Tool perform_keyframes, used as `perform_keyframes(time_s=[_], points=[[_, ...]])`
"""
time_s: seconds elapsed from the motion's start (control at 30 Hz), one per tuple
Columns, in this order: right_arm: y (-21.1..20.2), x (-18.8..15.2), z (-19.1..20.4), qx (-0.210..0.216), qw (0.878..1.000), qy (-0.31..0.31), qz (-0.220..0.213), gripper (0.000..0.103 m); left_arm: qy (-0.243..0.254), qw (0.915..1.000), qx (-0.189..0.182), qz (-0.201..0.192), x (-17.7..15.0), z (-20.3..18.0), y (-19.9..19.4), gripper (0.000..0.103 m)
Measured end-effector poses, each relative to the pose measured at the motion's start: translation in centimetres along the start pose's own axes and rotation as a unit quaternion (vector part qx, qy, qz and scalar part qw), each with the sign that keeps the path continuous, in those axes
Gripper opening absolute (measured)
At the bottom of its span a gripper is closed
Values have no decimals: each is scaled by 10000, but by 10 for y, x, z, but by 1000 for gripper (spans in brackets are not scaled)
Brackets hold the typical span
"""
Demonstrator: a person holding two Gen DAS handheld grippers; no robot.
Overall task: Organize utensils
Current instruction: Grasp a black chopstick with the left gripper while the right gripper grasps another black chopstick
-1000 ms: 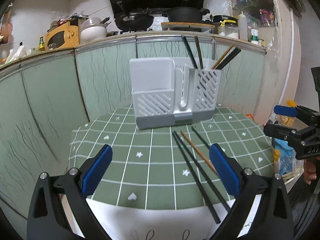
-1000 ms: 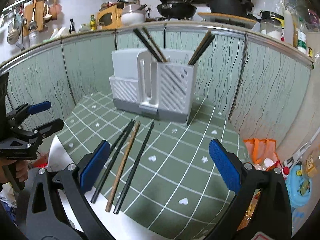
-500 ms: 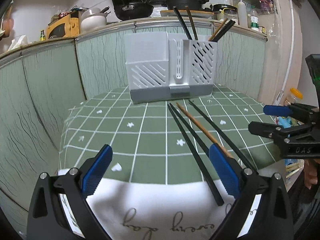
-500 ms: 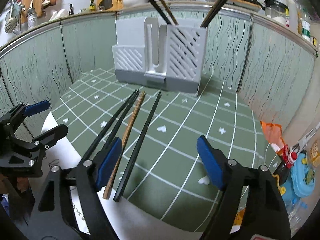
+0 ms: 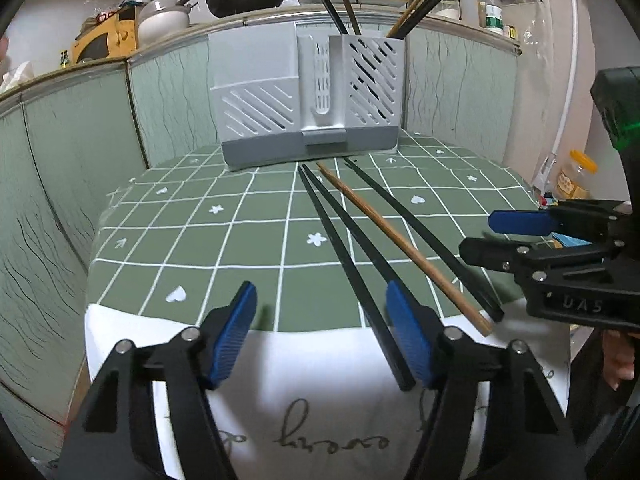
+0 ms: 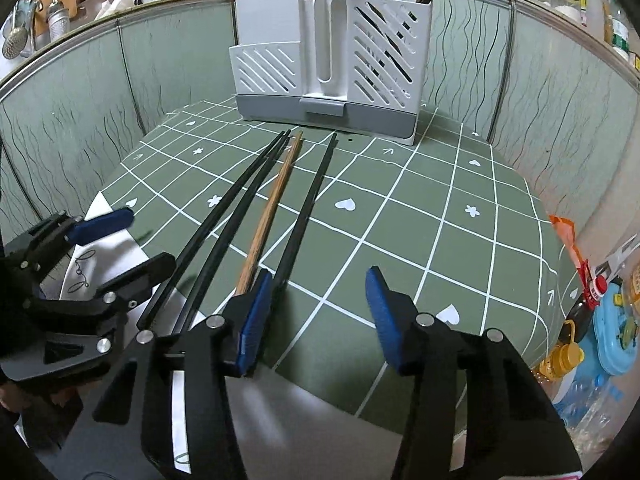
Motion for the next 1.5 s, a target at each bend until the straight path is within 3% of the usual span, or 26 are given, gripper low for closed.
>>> perform_keyframes(time_s=[0.17, 0.4, 0.73, 1.03, 1.33, 1.5], points=[[-1, 0, -2, 48, 10000, 50, 25, 43, 102, 9998, -132, 140, -2, -8, 6, 50], [-3, 1, -3, 117, 9999, 98, 4, 43, 273, 9990, 50, 341, 1, -19, 16, 36], [1, -1, 2, 215, 9997, 39, 82, 40, 107, 9991, 37, 418, 5, -10, 16, 11], [10, -1, 13, 288, 9993, -145, 187, 28, -166, 9987, -94, 474, 6, -6, 16, 8], [18, -3, 22, 138, 9988, -417, 214, 14, -283, 9985, 106, 460, 2, 5, 16, 8], [17, -4, 18, 14, 9996, -216, 207, 8, -336, 9980, 151, 506, 2, 10, 18, 8]])
Point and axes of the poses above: each gripper's, at about its wrist camera, not at the fingertips, and y roughly the way its jaws point, z to its left, x to its top, the point moved 5 cm from there along y, roughly the way its jaws point, and after that the axes turned 3 degrees about x, right-handed, at the moved point
